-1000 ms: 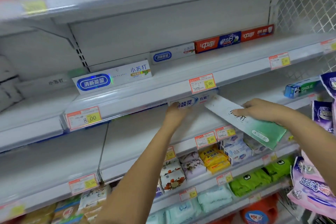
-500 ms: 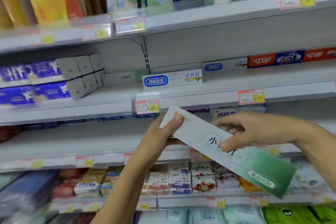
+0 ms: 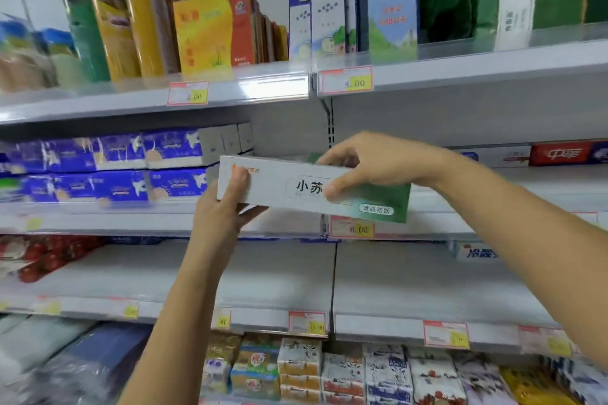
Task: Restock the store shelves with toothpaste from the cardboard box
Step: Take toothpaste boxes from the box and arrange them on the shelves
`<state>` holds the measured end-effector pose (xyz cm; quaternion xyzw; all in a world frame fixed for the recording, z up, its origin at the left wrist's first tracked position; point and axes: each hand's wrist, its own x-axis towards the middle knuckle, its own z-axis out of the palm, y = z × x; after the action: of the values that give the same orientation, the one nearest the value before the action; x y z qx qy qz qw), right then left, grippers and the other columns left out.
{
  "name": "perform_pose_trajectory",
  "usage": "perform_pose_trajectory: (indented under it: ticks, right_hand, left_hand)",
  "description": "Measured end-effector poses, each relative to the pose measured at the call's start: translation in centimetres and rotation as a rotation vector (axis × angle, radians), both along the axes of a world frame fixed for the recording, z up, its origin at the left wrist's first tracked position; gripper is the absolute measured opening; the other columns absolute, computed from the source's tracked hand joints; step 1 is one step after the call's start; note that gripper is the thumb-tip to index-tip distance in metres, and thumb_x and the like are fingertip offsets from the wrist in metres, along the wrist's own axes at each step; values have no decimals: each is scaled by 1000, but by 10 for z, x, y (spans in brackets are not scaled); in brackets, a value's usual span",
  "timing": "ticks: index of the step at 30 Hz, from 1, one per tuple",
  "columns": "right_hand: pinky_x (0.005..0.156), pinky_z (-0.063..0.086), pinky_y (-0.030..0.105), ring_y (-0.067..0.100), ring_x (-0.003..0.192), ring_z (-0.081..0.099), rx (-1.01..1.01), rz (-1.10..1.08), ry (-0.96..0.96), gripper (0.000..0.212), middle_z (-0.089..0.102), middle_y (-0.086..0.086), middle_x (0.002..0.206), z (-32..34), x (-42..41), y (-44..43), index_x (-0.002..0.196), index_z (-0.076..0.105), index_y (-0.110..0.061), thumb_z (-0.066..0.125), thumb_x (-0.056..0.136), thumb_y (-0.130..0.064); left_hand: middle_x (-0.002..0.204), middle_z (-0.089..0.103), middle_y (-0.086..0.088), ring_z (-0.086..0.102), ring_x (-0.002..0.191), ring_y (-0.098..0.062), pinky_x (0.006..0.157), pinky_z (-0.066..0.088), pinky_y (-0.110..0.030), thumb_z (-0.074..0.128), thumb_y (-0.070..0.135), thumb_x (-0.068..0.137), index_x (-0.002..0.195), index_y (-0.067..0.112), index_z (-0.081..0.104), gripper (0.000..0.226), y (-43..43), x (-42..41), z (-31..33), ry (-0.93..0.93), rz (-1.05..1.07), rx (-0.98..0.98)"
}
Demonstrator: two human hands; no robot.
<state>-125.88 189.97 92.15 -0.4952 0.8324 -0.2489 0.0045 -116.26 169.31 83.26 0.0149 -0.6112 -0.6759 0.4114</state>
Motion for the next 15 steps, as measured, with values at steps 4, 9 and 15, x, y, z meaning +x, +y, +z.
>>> perform_pose_trajectory:
  ticks: [4, 9, 15]
  right_hand:
    - [55, 40, 8, -8, 67, 61, -10, -73, 54, 38, 70, -14, 100, 14, -31, -63, 113, 69, -25, 75, 77, -37]
    - [59, 37, 22, 4, 72, 54, 234, -242, 166, 36, 67, -7, 91, 22, -60, -113, 95, 72, -14, 74, 76, -44]
    - [90, 42, 32, 28, 115, 52, 327, -422, 139, 63, 53, 8, 132, 6, -97, -162, 128, 54, -8, 72, 79, -44]
  left_hand:
    - [108, 67, -3, 66, 95, -14, 83, 51, -29, 64, 42, 86, 124, 16, 54, 47, -75, -13, -6, -161, 385, -280]
    - [89, 69, 4, 63, 86, -11, 77, 46, -24, 63, 24, 89, 99, 15, 71, 16, -110, -29, -17, -332, 470, -756]
    - [76, 68, 8, 64, 78, -15, 67, 45, -27, 58, 31, 88, 87, 21, 71, 17, -117, -56, -17, -384, 507, -961]
